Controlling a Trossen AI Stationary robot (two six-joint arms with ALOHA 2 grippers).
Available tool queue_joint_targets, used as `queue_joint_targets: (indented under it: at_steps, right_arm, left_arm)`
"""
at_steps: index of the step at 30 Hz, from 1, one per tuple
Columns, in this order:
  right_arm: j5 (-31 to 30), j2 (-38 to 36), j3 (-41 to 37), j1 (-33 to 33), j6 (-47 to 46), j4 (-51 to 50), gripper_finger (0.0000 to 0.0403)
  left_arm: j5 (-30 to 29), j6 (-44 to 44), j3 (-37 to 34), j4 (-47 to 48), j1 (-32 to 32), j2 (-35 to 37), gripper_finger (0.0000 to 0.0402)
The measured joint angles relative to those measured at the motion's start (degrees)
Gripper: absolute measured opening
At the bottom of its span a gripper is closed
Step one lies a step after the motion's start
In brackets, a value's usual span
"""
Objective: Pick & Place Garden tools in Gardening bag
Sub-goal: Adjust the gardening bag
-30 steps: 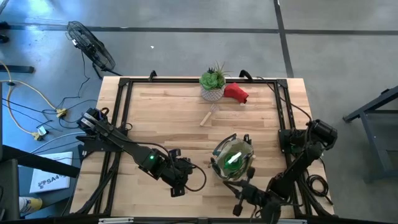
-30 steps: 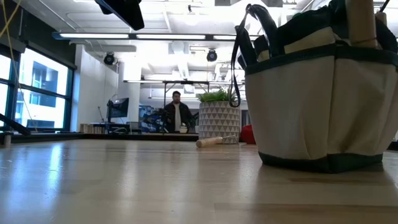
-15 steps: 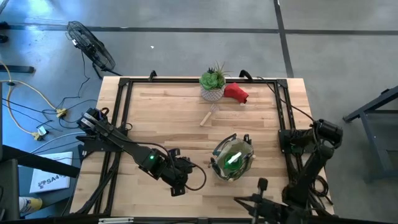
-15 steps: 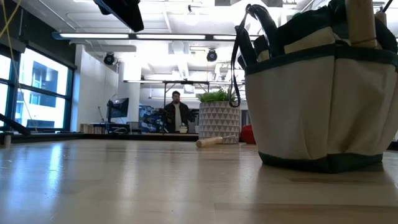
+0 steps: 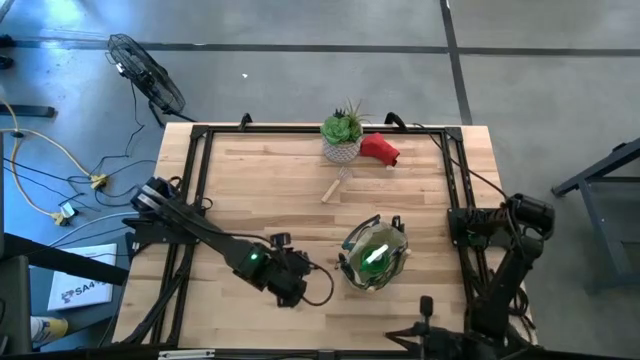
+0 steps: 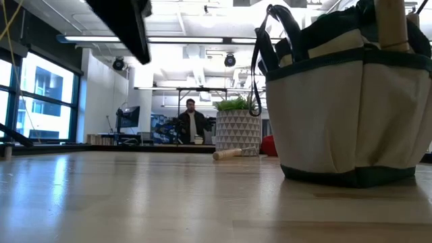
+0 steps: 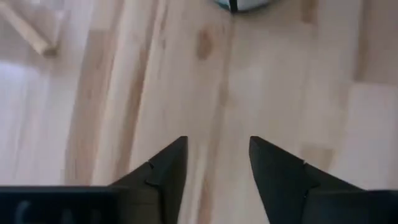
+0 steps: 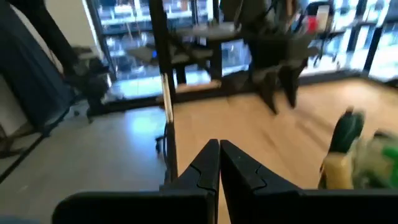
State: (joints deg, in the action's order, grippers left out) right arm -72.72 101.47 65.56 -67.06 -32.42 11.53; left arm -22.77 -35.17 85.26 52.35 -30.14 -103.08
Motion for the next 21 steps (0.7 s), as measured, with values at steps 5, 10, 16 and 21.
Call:
queue_joint_targets:
  at_steps: [5,10,16,21]
  right_arm:
    - [9.38,0.09,-0.02,1.97,-14.14,-10.73,0.0003]
    - [16.28,0.09,-0.02,2.84,-23.67,-18.00,0.0003]
    - [16.34,0.09,-0.02,3.46,-33.75,-26.81,0.0003]
    - [20.83,1.50,-0.02,5.10,-44.40,-34.62,0.0003]
  left_arm:
    - [-1.81,5.22,0.17,1.63,2.31,-1.14,0.0065]
    - [-9.10,8.52,0.11,3.04,5.46,-1.30,0.0011]
    - [-16.34,12.29,0.06,0.67,10.95,-1.26,0.0003]
    - [-15.66,16.87,0.05,-5.59,16.13,-2.65,0.0001]
